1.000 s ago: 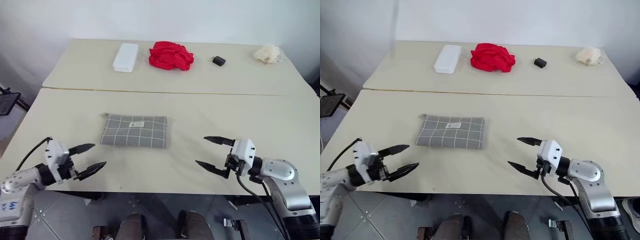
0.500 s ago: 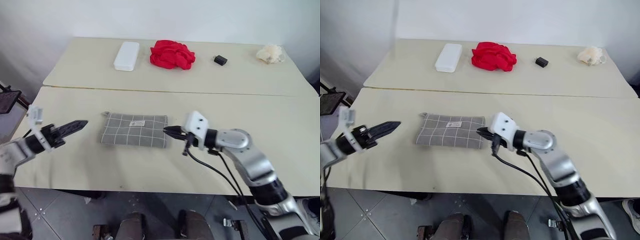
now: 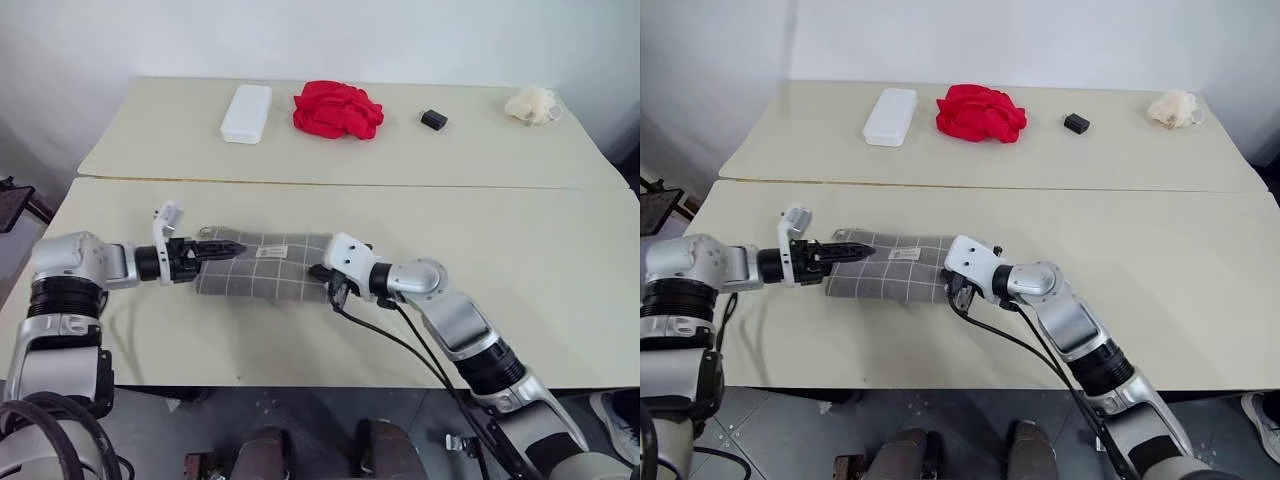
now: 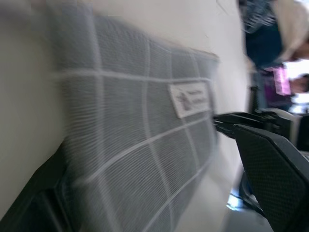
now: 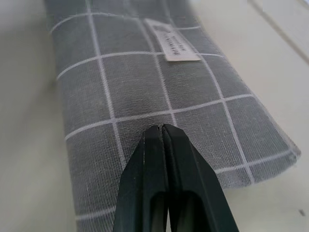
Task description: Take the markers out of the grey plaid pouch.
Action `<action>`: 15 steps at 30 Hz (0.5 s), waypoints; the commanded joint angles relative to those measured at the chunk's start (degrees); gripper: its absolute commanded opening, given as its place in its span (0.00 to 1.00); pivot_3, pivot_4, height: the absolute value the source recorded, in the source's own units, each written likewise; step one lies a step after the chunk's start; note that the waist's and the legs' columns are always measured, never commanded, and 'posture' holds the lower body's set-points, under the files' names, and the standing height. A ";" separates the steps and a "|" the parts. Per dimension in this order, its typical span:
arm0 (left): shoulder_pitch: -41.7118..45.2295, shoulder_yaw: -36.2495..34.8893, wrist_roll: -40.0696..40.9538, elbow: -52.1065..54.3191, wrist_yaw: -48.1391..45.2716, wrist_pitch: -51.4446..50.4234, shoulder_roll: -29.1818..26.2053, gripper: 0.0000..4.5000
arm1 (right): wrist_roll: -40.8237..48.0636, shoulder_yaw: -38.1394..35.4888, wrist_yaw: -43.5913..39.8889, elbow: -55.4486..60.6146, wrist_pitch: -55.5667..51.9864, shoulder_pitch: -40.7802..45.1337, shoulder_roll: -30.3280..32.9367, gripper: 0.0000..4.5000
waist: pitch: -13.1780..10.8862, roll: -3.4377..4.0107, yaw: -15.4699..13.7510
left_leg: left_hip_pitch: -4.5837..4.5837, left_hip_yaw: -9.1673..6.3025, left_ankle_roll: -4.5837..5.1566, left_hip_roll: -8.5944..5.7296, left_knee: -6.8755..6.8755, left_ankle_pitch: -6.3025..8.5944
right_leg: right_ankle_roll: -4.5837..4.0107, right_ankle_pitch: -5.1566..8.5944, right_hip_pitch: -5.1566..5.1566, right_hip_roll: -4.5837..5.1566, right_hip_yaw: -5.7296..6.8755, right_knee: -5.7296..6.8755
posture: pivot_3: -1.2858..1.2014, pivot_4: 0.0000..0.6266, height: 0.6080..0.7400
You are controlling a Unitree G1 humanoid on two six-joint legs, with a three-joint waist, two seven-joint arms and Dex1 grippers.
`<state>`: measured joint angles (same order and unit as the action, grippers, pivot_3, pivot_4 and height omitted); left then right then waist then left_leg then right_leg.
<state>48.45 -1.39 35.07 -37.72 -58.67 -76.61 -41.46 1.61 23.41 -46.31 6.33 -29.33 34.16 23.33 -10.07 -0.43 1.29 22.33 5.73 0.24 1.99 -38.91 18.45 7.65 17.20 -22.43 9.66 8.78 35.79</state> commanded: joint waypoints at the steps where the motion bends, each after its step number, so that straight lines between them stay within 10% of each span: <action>1: -3.12 2.49 1.90 5.86 0.24 -6.80 2.58 1.00 | 1.57 0.03 -4.96 4.22 -3.38 -2.87 4.79 0.02 | 0.00 0.00 -0.09 | 0.01 -0.01 0.00 0.00 0.00 0.00 | 0.00 0.00 0.00 0.00 0.00 -0.01 | 0.52 0.24 1.00; 15: -14.03 -3.97 25.41 26.81 18.55 -15.89 8.25 1.00 | 2.01 -6.95 -13.18 11.38 -6.77 -10.23 27.10 0.02 | -0.02 -0.25 -1.42 | -0.01 -0.32 0.03 0.00 -0.11 0.02 | 0.03 -0.02 0.01 0.01 -0.37 -0.10 | 0.52 0.24 1.00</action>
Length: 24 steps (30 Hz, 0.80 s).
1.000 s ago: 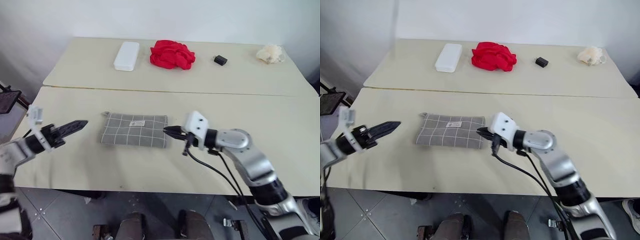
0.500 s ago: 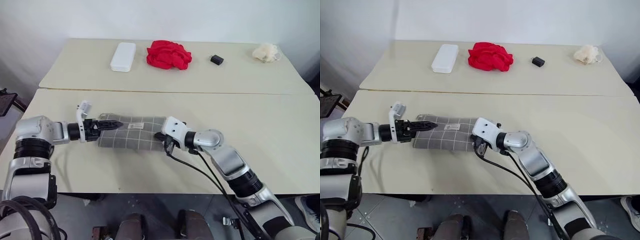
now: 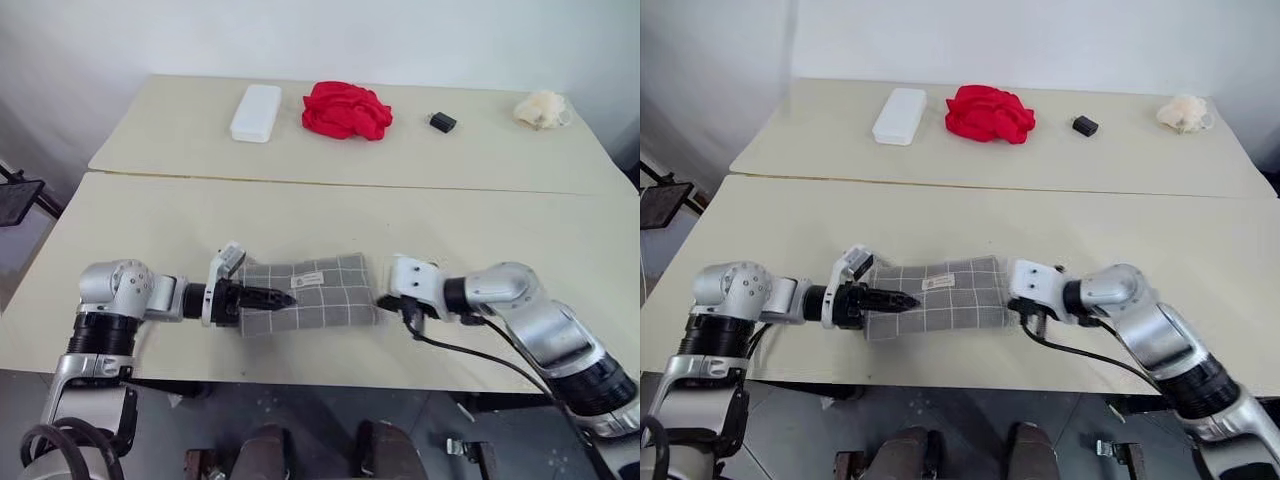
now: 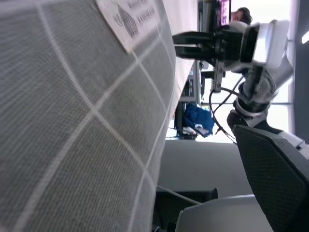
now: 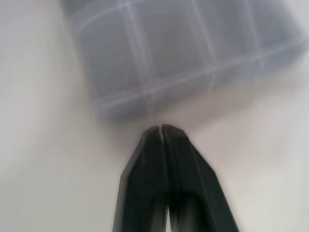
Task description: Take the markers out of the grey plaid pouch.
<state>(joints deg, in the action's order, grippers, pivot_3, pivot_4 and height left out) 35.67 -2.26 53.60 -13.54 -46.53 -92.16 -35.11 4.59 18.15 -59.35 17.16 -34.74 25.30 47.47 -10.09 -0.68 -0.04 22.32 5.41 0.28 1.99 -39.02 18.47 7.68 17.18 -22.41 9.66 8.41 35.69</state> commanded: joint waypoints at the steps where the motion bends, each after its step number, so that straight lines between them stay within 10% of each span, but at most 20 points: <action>1: -2.08 -4.52 8.37 3.02 9.19 -0.34 3.06 1.00 | -0.77 -2.30 0.23 0.80 -1.59 -1.67 3.20 0.02 | -0.02 -0.03 -0.11 | 0.00 -0.03 0.00 0.00 -0.03 0.00 | 0.01 -0.01 0.00 0.00 -0.01 0.01 | 0.52 0.24 1.00; 10: -5.61 -20.11 8.81 1.12 28.26 -0.34 10.01 1.00 | 4.47 -6.67 2.05 6.07 -8.77 0.62 1.13 0.02 | -0.02 -0.04 0.03 | -0.05 -0.02 0.00 0.01 -0.05 -0.01 | 0.04 -0.02 0.02 -0.01 -0.02 0.01 | 0.52 0.24 1.00; 24: -8.33 -20.86 17.30 -0.57 38.26 -0.34 12.07 1.00 | 0.44 8.07 12.50 -0.44 -9.74 13.53 -20.86 0.02 | 0.03 -0.02 0.27 | -0.22 0.09 -0.07 0.02 0.00 -0.04 | 0.03 -0.02 -0.04 -0.08 -0.29 0.14 | 0.52 0.24 1.00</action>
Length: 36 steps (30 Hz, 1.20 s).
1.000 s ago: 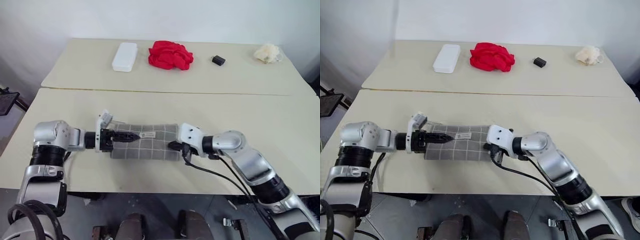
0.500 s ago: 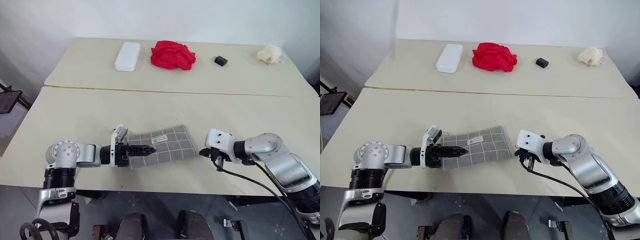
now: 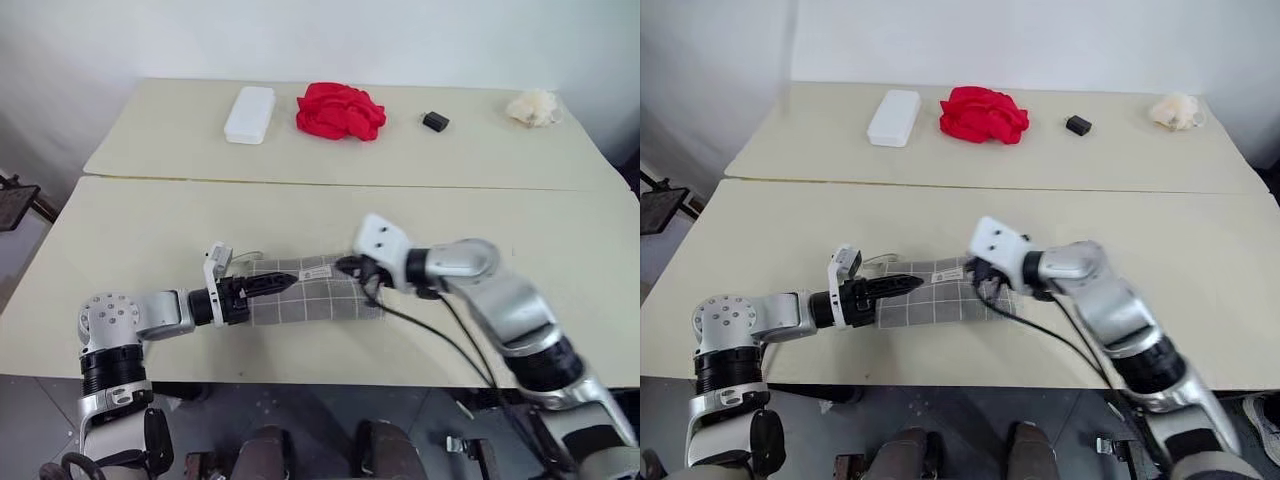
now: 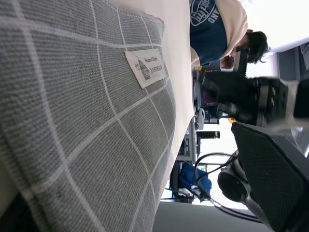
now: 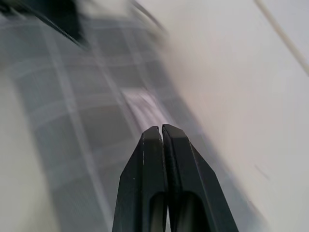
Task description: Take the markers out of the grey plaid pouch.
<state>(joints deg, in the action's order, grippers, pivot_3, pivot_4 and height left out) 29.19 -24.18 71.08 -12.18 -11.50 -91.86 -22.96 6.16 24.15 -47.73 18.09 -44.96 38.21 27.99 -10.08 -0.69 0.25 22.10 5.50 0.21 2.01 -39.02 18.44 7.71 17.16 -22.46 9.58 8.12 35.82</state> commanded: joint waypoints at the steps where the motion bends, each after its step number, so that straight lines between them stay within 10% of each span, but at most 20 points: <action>1: -1.84 1.16 0.13 -2.08 3.61 -0.64 -0.13 1.00 | -1.46 3.08 0.70 -2.33 0.72 0.66 -1.83 0.02 | 0.01 -0.01 -0.03 | 0.01 -0.01 0.00 -0.01 0.00 0.00 | 0.00 0.00 0.00 0.00 -0.01 0.00 | 0.52 0.24 1.00; 23: 0.46 4.77 -0.34 -8.49 0.83 -0.35 -9.11 1.00 | -0.85 5.39 -5.91 -0.84 1.42 -4.91 4.23 0.02 | 0.06 0.01 0.40 | -0.06 0.04 -0.02 0.00 0.09 0.01 | -0.01 0.00 -0.01 -0.03 -0.08 -0.01 | 0.52 0.24 1.00; 36: 2.64 6.50 -6.23 -9.94 -6.81 -0.60 -9.69 0.20 | -0.88 4.73 -4.36 -1.98 1.71 -4.52 3.65 0.00 | 0.06 0.01 1.18 | -0.05 0.05 -0.03 0.00 0.14 0.01 | -0.01 0.01 -0.04 -0.04 -0.08 -0.03 | 0.52 0.24 1.00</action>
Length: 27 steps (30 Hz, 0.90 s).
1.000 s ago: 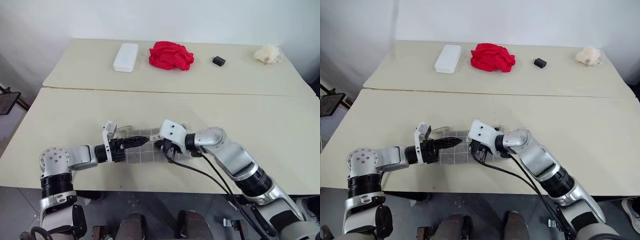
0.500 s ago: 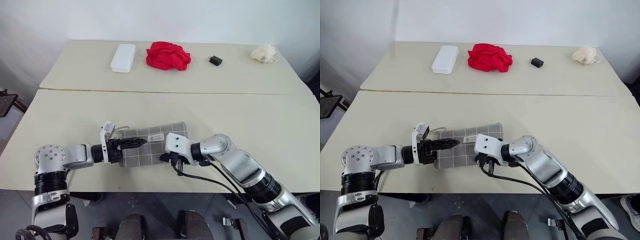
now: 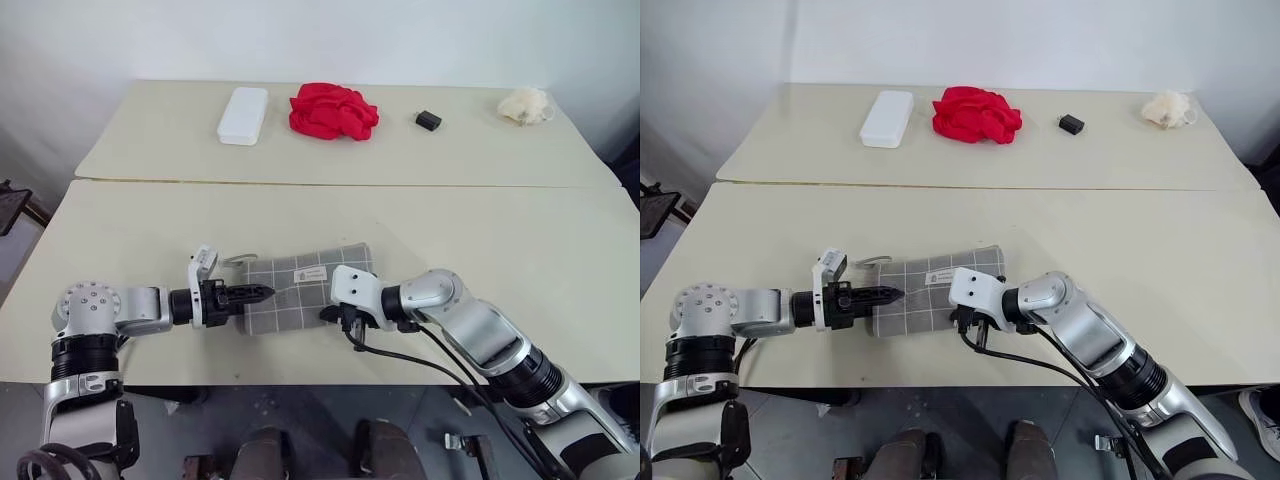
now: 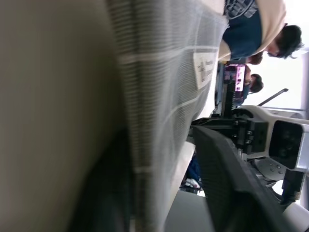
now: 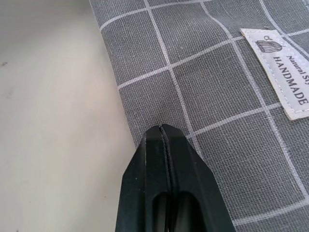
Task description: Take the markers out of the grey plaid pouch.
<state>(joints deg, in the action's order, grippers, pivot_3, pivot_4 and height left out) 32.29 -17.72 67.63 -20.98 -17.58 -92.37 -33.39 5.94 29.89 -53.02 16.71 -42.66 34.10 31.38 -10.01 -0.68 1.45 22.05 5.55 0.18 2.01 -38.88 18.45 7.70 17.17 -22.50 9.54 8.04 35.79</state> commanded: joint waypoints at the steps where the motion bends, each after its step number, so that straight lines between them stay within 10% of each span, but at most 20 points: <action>1: -0.39 -0.11 -3.32 -1.12 -1.00 -0.08 1.09 0.14 | -0.65 -1.00 0.96 -0.56 -0.60 -0.40 0.23 0.00 | 0.01 0.02 -0.10 | 0.00 0.00 0.00 0.00 -0.01 0.00 | 0.00 0.00 0.00 0.00 0.00 0.00 | 0.52 0.24 1.00; 3: -0.49 -0.46 -3.65 -0.60 -1.46 -0.11 2.22 0.00 | -0.32 -1.13 0.90 -0.12 -0.91 -0.45 0.07 0.00 | 0.06 0.10 -0.28 | -0.01 -0.01 0.00 -0.01 -0.03 0.00 | 0.00 0.00 0.03 0.00 -0.02 0.00 | 0.52 0.24 1.00; 12: -3.45 -3.61 -2.74 8.20 -10.96 6.72 2.29 0.00 | 15.81 -17.04 -6.72 8.10 10.70 -7.32 -0.67 0.00 | 0.02 0.09 -1.27 | 0.04 0.04 0.01 -0.03 0.10 0.01 | 0.01 -0.01 -0.04 0.00 -0.08 -0.14 | 0.52 0.24 1.00; 20: -6.06 3.03 -25.66 20.25 -35.19 58.12 0.67 0.00 | 30.98 -34.79 -10.93 9.18 2.81 -19.33 10.69 0.49 | -0.14 -0.14 -2.00 | 0.30 0.46 0.03 -0.05 0.28 0.02 | 0.03 -0.03 -0.06 -0.03 0.09 -0.69 | 0.52 0.24 1.00; 27: -4.44 14.85 -59.20 8.98 -31.07 109.74 1.93 0.00 | 41.24 -39.01 -3.97 8.49 -7.52 -12.11 10.55 0.99 | -0.15 -0.13 -1.46 | 0.17 0.70 0.05 -0.02 0.61 0.01 | 0.07 -0.11 -0.11 -0.05 0.02 -0.80 | 0.52 0.24 1.00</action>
<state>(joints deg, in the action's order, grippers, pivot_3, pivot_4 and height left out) 26.85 -4.33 13.92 -10.69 -49.53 7.86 -30.66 43.95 -7.87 -58.90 24.12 -47.48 20.62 42.13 -10.16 -0.80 0.00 22.22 6.24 0.24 2.00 -38.23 18.46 7.78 17.06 -22.62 9.49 8.08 34.98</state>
